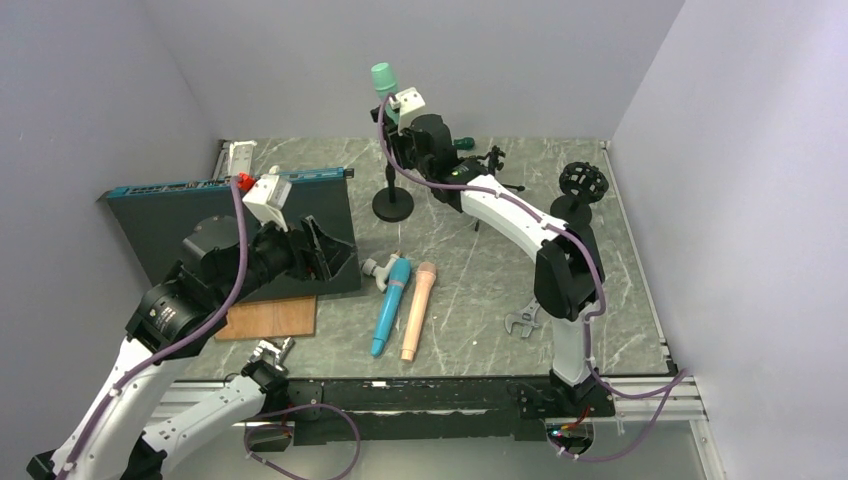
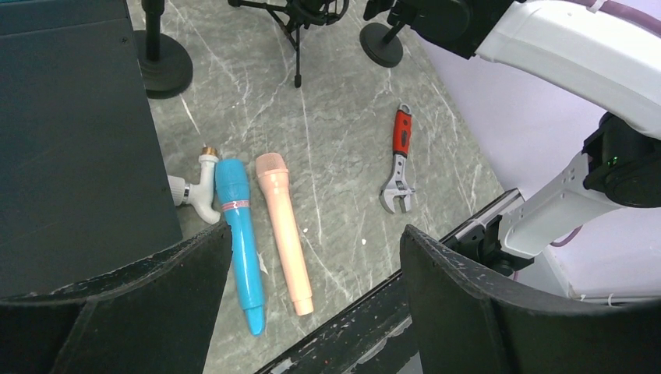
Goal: Remove the microphone from the stand
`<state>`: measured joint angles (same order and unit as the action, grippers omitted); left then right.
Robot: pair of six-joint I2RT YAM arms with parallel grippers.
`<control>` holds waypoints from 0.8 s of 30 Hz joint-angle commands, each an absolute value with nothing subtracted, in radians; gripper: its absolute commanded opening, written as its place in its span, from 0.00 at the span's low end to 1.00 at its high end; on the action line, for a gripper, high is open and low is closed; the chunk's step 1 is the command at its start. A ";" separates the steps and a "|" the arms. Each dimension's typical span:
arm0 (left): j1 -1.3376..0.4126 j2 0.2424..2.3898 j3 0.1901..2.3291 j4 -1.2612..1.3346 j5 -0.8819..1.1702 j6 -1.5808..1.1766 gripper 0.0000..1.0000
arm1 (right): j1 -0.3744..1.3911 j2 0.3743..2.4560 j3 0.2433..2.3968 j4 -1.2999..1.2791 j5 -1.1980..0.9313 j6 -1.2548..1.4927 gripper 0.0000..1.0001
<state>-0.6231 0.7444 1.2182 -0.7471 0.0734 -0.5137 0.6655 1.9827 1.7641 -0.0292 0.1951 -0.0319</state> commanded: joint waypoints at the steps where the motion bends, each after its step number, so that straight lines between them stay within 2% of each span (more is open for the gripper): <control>1: -0.623 0.751 1.268 -0.736 0.076 -0.511 0.83 | 0.648 1.959 1.763 0.074 0.205 -0.131 0.08; 3: -0.623 0.760 1.280 -0.743 0.089 -0.491 0.85 | 0.640 1.925 1.704 0.098 0.063 -0.171 0.00; 6: -0.622 0.825 1.348 -0.783 0.136 -0.417 0.86 | 0.599 1.906 1.721 0.014 -0.192 -0.210 0.00; 7: -0.623 0.854 1.385 -0.801 0.159 -0.380 0.89 | 0.583 1.911 1.738 -0.046 -0.281 -0.232 0.00; 8: -0.622 0.884 1.424 -0.817 0.175 -0.338 0.98 | 0.571 1.917 1.755 -0.094 -0.348 -0.254 0.00; 9: -0.621 0.903 1.458 -0.821 0.180 -0.298 0.99 | 0.559 1.920 1.762 -0.128 -0.396 -0.268 0.00; 14: -0.529 0.879 1.403 -0.599 0.169 -0.147 1.00 | 0.500 1.880 1.714 -0.136 -0.633 -0.225 0.00; 18: -0.416 0.916 1.357 -0.383 0.314 -0.100 0.99 | 0.475 1.879 1.715 -0.127 -0.736 -0.175 0.00; 24: -0.290 1.070 1.398 -0.225 0.548 -0.079 0.99 | 0.462 1.903 1.758 -0.103 -0.813 -0.117 0.00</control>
<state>-0.3592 0.9794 1.3685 -0.4141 0.3458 -0.1398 0.4606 1.9274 1.7084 -0.1192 -0.6640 -0.1825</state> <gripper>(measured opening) 0.994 0.396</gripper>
